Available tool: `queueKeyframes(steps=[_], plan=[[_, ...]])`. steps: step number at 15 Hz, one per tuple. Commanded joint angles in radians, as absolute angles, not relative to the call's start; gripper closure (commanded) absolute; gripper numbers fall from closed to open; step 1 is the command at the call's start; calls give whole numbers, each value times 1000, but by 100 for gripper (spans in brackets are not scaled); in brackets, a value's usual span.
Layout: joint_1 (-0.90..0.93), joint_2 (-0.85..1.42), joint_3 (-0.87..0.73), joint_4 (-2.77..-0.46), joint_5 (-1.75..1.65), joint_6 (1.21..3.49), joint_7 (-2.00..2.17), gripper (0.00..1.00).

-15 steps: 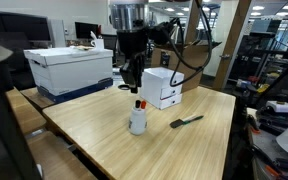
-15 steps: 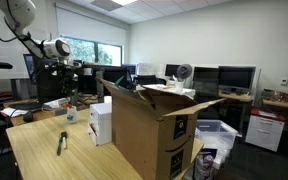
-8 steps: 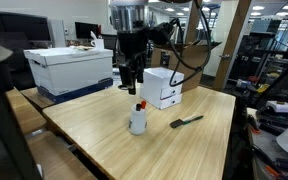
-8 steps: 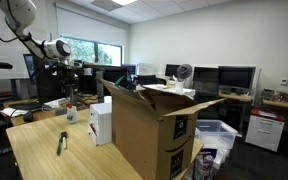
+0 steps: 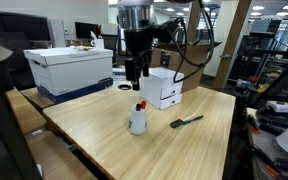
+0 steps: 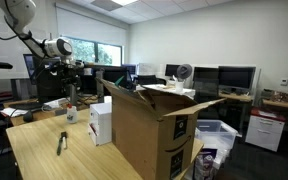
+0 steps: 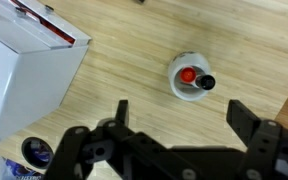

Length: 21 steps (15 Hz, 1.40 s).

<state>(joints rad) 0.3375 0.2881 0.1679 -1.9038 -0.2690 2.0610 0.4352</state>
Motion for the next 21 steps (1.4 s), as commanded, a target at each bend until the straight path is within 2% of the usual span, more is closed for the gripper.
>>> queueKeyframes(steps=[1, 12, 21], plan=[[302, 165, 173, -2067, -235, 2124, 367, 0], [207, -15, 170, -2441, -142, 2393, -42, 0], [186, 38, 171, -2508, -152, 2441, -450, 0]])
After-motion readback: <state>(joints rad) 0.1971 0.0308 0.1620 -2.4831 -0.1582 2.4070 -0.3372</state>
